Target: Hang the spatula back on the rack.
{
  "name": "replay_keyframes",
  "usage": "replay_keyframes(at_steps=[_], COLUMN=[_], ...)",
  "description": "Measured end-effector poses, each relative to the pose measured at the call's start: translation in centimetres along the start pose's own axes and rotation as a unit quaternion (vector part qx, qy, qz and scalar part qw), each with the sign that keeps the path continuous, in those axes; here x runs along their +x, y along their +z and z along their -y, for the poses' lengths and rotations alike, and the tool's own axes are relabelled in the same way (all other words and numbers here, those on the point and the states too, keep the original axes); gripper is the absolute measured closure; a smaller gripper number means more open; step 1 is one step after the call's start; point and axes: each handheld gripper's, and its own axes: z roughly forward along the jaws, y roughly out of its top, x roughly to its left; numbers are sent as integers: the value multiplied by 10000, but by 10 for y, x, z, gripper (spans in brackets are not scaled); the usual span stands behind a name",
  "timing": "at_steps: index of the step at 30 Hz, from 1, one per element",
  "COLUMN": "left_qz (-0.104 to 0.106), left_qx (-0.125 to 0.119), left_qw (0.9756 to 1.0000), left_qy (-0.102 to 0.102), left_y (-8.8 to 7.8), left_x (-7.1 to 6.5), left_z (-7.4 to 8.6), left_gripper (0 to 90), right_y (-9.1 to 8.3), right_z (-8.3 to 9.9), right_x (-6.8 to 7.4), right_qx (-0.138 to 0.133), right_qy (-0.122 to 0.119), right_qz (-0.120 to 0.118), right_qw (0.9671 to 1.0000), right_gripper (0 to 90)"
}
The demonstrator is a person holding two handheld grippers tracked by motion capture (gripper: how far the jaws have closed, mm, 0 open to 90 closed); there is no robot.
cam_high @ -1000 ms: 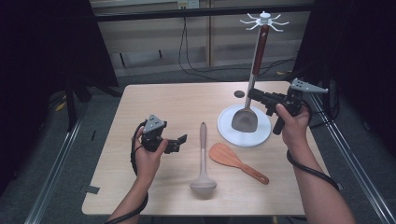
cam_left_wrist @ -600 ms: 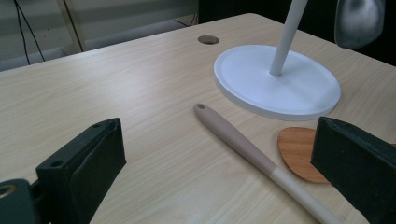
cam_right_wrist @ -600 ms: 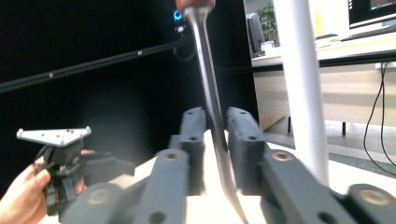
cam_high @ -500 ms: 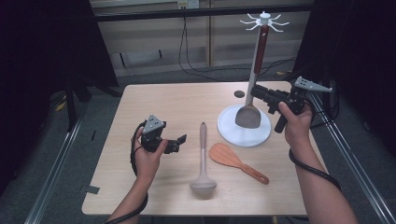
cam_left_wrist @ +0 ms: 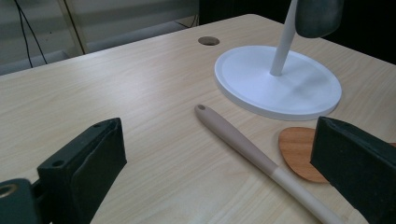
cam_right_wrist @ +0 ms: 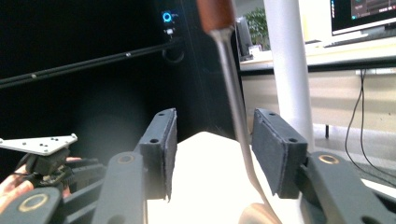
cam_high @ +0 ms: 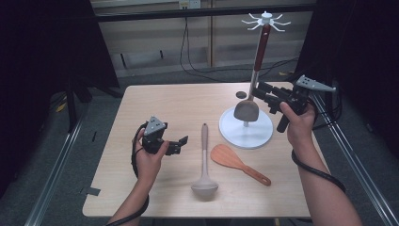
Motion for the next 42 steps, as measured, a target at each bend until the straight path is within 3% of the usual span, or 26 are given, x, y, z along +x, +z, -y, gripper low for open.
replay_keyframes(at_steps=[4, 7, 10, 12, 15, 16, 22, 29, 42], left_qz=[-1, -6, -1, -35, -13, -16, -4, -14, 3], left_qx=[-2, -3, -14, -4, -5, -2, -17, 12, -22], left_qw=[10000, 10000, 10000, 10000, 10000, 10000, 10000, 10000, 10000], left_qy=[-21, 4, 0, -8, -29, -21, -3, -10, -20], left_y=[0, 1, 1, 1, 1, 1, 2, 4, 3], left_x=[0, 0, 0, 1, 1, 1, 1, 1, 3], left_z=[0, 0, 1, 1, 2, 2, 2, 3, 3], left_gripper=[32, 36, 36, 36, 36, 36, 36, 36, 36], right_y=[-2, -2, -2, -3, -4, -4, -3, 2, 8], right_z=[-4, -8, -13, -18, -21, -23, -35, -49, -73], right_x=[5, 9, 12, 14, 15, 16, 22, 29, 34], right_qx=[-365, -695, -952, -1145, -1275, -1359, -1580, -1895, -2190], right_qy=[-202, -435, -557, -636, -673, -707, -833, -824, -935], right_qz=[249, 605, 822, 957, 923, 1037, 1312, 1647, 1894], right_qw=[9988, 9948, 9905, 9868, 9852, 9827, 9751, 9644, 9526], right_gripper=[465, 478, 569, 709, 764, 780, 900, 900, 900])
